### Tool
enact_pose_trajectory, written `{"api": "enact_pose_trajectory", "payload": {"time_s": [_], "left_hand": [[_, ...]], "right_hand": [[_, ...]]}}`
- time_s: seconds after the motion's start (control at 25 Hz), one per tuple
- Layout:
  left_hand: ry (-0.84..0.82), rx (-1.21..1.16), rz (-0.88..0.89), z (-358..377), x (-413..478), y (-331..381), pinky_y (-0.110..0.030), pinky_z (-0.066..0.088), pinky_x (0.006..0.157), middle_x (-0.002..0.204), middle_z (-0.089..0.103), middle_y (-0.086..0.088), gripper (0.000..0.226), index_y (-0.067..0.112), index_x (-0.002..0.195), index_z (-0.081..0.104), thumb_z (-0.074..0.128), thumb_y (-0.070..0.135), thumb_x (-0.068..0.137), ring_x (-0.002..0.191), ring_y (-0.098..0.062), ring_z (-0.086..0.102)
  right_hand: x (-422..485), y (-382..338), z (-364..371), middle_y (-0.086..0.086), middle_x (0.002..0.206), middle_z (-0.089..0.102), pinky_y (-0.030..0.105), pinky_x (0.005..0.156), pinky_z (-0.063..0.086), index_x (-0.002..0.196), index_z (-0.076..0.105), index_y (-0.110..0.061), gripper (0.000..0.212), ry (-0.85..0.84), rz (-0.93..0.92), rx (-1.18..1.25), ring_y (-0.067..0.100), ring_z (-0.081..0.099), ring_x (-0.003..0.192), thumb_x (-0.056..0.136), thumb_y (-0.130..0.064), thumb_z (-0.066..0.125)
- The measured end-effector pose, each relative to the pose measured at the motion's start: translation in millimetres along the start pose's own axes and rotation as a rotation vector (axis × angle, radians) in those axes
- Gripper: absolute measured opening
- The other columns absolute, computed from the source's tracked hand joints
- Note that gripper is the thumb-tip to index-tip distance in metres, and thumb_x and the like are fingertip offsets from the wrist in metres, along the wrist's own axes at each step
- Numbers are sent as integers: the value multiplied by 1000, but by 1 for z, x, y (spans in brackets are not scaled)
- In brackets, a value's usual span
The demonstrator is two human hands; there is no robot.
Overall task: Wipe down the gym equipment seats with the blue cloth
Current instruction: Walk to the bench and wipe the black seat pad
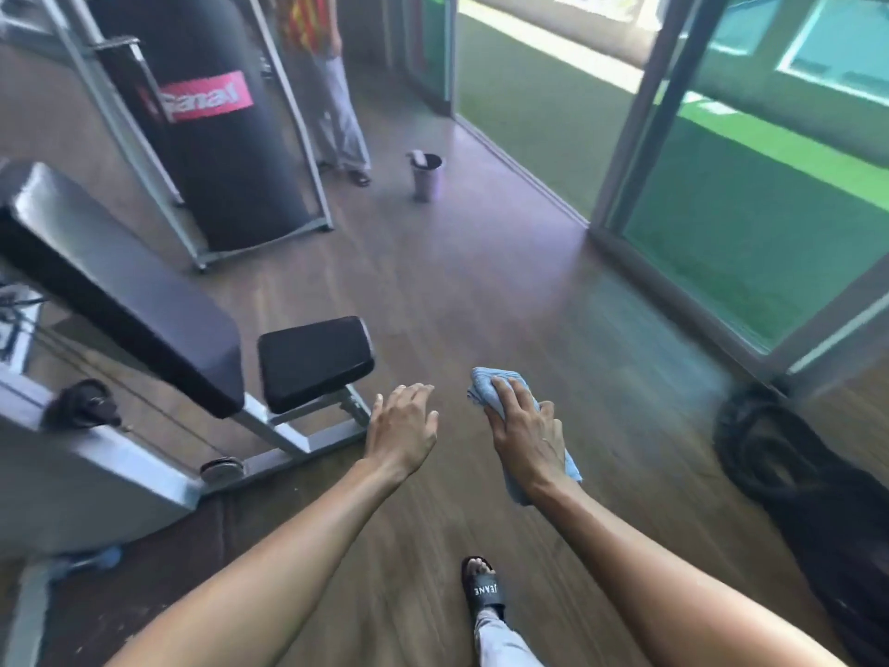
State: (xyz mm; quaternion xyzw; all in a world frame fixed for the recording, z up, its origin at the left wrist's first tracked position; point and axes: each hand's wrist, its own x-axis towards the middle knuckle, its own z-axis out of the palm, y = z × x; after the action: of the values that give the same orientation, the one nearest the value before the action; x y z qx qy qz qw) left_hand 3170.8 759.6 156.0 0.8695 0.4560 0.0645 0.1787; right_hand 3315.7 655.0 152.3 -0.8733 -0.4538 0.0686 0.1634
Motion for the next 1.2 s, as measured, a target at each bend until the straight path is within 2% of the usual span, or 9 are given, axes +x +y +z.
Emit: {"api": "enact_pose_trajectory", "payload": {"time_s": [0.36, 0.6, 0.72, 0.84, 1.04, 1.2], "left_hand": [[75, 12, -351, -37, 102, -163, -44, 23, 116, 148, 44, 3, 47, 20, 142, 43, 46, 30, 96, 139, -17, 33], [19, -45, -382, -23, 172, -302, -41, 27, 114, 146, 47, 0, 46, 17, 140, 46, 49, 27, 96, 136, -17, 39], [181, -40, -508, -22, 191, -382, -38, 31, 113, 142, 52, -5, 42, 10, 135, 52, 53, 20, 94, 132, -23, 44], [218, -34, -543, 7, 217, -420, -32, 30, 112, 141, 52, -7, 41, 7, 135, 52, 52, 16, 95, 132, -22, 44], [30, -49, -499, 104, 259, -438, -31, 26, 114, 147, 45, -3, 45, 12, 140, 47, 50, 20, 96, 136, -20, 39], [-7, -42, -494, 163, 285, -455, -42, 24, 118, 154, 35, -5, 48, 13, 143, 42, 51, 19, 96, 142, -25, 29]], "right_hand": [[153, -143, 88, -14, 148, 33, 41, 80, 41, 140, 31, -38, 43, -187, -307, 24, 32, 44, 97, 98, -40, 40], [214, -246, 206, -10, 149, 30, 40, 77, 40, 141, 28, -37, 42, -254, -287, 20, 30, 43, 94, 100, -37, 37], [243, -288, 278, -11, 150, 29, 40, 78, 39, 140, 30, -35, 43, -302, -262, 31, 31, 41, 93, 98, -29, 38], [270, -303, 339, -9, 149, 31, 39, 76, 36, 139, 31, -35, 40, -330, -308, 37, 32, 42, 92, 99, -33, 38], [308, -282, 415, -11, 142, 39, 37, 68, 34, 135, 36, -37, 38, -295, -361, 15, 26, 37, 81, 99, -45, 39], [335, -257, 448, -10, 141, 42, 39, 67, 40, 133, 42, -35, 39, -230, -373, -53, 30, 43, 83, 96, -45, 46]]}}
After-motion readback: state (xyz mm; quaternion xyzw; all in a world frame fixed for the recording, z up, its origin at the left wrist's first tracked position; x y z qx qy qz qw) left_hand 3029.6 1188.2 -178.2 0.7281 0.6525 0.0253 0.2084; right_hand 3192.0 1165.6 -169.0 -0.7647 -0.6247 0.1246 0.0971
